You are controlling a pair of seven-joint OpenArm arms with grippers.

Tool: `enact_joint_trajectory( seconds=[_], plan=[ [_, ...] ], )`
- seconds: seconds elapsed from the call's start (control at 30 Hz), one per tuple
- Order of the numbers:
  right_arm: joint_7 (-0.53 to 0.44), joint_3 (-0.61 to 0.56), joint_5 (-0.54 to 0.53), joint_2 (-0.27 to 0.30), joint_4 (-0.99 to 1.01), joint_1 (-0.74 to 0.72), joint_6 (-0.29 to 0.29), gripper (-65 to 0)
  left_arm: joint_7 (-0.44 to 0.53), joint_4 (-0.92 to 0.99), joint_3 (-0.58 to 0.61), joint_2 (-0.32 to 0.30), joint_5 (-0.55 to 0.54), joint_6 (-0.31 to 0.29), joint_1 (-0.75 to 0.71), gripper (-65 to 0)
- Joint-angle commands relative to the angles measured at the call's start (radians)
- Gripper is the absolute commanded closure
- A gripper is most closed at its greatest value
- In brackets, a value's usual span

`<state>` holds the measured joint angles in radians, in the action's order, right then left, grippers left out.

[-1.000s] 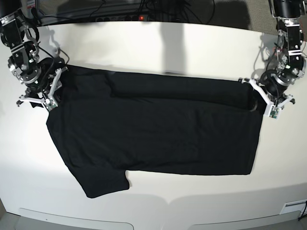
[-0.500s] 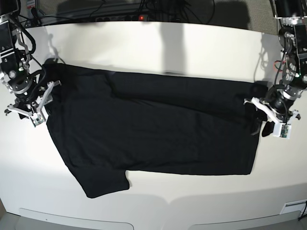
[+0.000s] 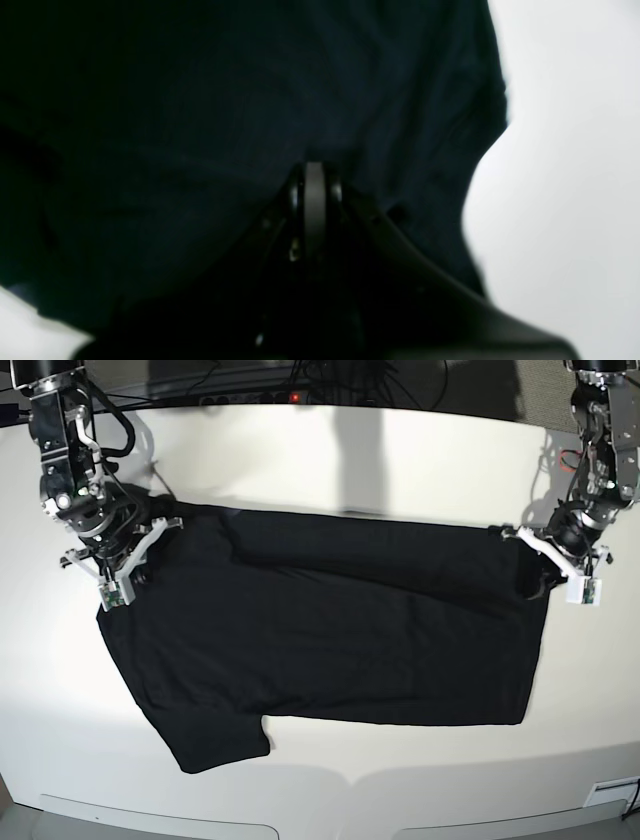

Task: Fold the T-shirt properly
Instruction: 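Regrasp the shirt edge with both grippers and drag it back, then release the shirt edge and open both grippers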

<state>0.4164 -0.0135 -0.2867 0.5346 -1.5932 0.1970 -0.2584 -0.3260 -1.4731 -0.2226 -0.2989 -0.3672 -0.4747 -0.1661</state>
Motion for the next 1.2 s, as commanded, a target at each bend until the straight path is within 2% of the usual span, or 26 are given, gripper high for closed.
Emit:
enact_joint_trajectory(
  seconds=[0.0,0.2,0.37,0.6,0.77,0.9,0.97,1.1,1.17],
  plan=[
    [-0.02,0.008,-0.001,0.007,-0.017,-0.011,0.006,0.0,0.043,0.009,-0.005,-0.011,-0.019,-0.003,0.011,0.0],
    [-0.007,0.008,0.05,-0.014,-0.017,0.025,0.007,0.0,0.074,0.13,-0.005,-0.006,-0.072,-0.003,0.011,0.0],
    [-0.009,0.008,0.051,-0.014,-0.017,0.08,0.007,0.0,0.073,0.2,-0.005,0.033,-0.069,-0.005,0.011,0.0],
    [-0.072,0.008,0.09,-0.014,-0.017,0.156,0.007,0.0,0.073,0.22,-0.005,0.094,0.065,-0.033,0.002,0.0],
    [-0.121,0.008,0.161,-0.014,-0.017,0.228,0.011,0.0,0.084,0.219,-0.005,0.08,0.072,-0.033,-0.067,0.0],
    [-0.151,0.008,0.16,-0.014,-0.017,0.282,0.012,0.0,0.173,0.215,-0.006,0.042,0.072,-0.033,-0.158,0.0],
    [-0.155,0.008,0.16,-0.014,-0.017,0.312,0.012,0.0,0.186,0.215,-0.006,0.025,0.071,-0.032,-0.197,0.0],
    [-0.253,0.009,0.183,-0.016,-0.029,0.402,0.012,0.0,0.19,0.215,-0.007,0.018,0.072,-0.033,-0.253,0.0],
    [-0.261,0.009,0.211,-0.029,-0.05,0.439,0.012,0.0,0.203,0.215,-0.007,0.018,0.071,-0.033,-0.276,0.0]
  ],
)
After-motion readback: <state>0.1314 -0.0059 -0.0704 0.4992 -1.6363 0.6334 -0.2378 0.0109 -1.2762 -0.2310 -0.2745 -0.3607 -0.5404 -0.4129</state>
